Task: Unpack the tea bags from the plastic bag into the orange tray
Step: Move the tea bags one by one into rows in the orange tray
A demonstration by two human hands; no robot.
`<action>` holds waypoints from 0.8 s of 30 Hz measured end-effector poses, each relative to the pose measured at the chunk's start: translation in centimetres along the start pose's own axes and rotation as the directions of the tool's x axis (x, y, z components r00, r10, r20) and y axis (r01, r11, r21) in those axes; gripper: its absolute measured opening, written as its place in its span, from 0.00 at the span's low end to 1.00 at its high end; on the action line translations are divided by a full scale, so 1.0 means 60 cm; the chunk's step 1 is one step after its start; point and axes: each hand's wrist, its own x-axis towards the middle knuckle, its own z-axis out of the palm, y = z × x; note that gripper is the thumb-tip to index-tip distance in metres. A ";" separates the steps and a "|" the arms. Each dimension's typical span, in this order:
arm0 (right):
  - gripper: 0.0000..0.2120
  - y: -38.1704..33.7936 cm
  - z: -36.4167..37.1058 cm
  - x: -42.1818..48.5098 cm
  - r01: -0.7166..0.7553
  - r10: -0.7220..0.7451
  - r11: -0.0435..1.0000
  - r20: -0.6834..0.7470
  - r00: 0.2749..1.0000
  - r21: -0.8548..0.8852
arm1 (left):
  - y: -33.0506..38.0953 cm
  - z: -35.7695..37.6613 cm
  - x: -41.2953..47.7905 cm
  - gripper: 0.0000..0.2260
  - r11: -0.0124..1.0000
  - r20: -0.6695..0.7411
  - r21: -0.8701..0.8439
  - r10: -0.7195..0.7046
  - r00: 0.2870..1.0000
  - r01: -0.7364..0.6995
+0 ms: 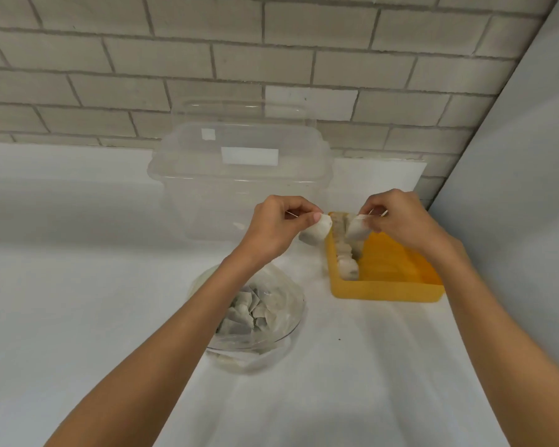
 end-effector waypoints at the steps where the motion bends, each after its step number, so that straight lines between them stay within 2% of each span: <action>1: 0.08 0.018 0.005 0.007 -0.032 0.032 0.999 0.013 0.999 -0.040 | -0.001 0.003 0.002 0.04 1.000 0.002 -0.007 -0.001 1.000 0.001; 6: 0.07 0.076 0.047 0.027 -0.131 0.147 0.982 0.113 0.983 -0.135 | -0.005 0.009 0.003 0.04 1.000 0.011 -0.011 -0.010 1.000 0.010; 10: 0.05 0.090 0.081 0.037 -0.204 0.211 0.977 0.158 0.965 -0.057 | -0.009 0.009 0.001 0.04 0.999 0.011 -0.011 -0.032 0.999 0.032; 19: 0.06 0.092 0.128 0.047 -0.302 0.295 0.946 0.072 0.953 0.116 | -0.016 0.005 -0.001 0.04 0.998 -0.004 -0.018 -0.060 0.998 0.060; 24: 0.07 0.092 0.132 0.038 -0.306 0.304 0.936 0.037 0.952 0.176 | -0.021 0.010 0.000 0.04 0.997 0.001 -0.024 -0.069 0.998 0.069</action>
